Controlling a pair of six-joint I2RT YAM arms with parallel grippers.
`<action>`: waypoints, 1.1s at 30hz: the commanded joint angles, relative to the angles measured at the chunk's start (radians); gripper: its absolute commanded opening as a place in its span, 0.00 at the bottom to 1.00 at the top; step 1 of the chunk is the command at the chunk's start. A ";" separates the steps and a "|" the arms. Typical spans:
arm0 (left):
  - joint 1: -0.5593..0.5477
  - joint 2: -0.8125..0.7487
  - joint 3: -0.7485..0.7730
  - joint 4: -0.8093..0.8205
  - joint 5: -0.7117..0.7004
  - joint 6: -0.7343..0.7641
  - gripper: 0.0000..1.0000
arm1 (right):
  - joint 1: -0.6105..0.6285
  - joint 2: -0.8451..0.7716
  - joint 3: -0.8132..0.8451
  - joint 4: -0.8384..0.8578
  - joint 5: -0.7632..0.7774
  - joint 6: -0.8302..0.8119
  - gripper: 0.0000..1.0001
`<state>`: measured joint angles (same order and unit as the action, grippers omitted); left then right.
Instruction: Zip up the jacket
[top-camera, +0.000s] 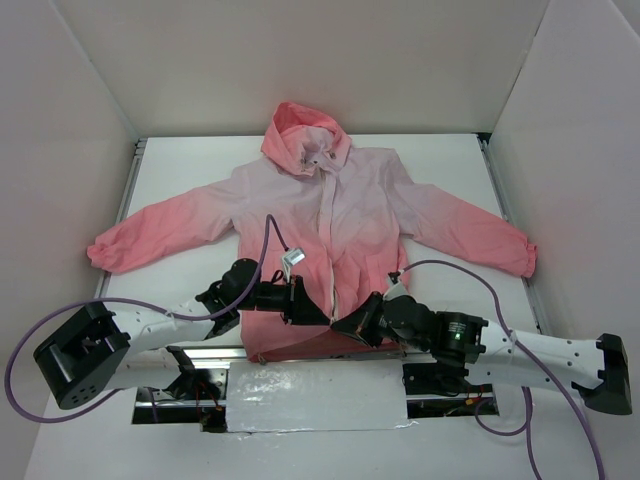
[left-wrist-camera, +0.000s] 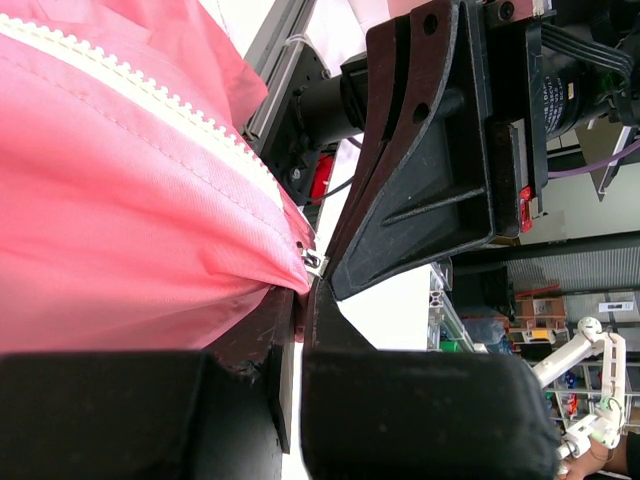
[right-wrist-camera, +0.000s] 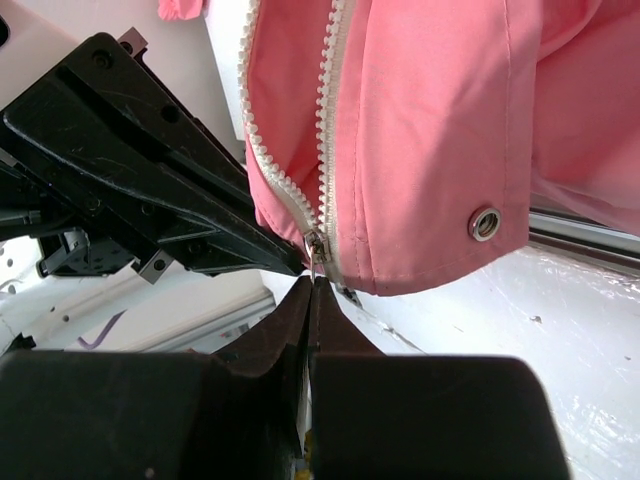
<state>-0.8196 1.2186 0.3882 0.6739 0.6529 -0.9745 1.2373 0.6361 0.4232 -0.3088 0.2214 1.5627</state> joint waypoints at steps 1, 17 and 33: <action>-0.004 -0.022 0.003 0.118 0.042 -0.015 0.00 | 0.002 0.001 0.034 -0.035 0.065 0.000 0.00; -0.032 0.004 -0.018 0.154 0.040 -0.041 0.00 | -0.039 0.057 0.086 0.004 0.387 0.088 0.00; -0.142 -0.068 0.011 -0.084 -0.033 0.043 0.00 | -0.386 0.290 0.216 0.076 0.174 -0.053 0.00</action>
<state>-0.9009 1.2102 0.3855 0.6983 0.5583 -0.9810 0.9516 0.8715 0.5907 -0.2897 0.3889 1.5589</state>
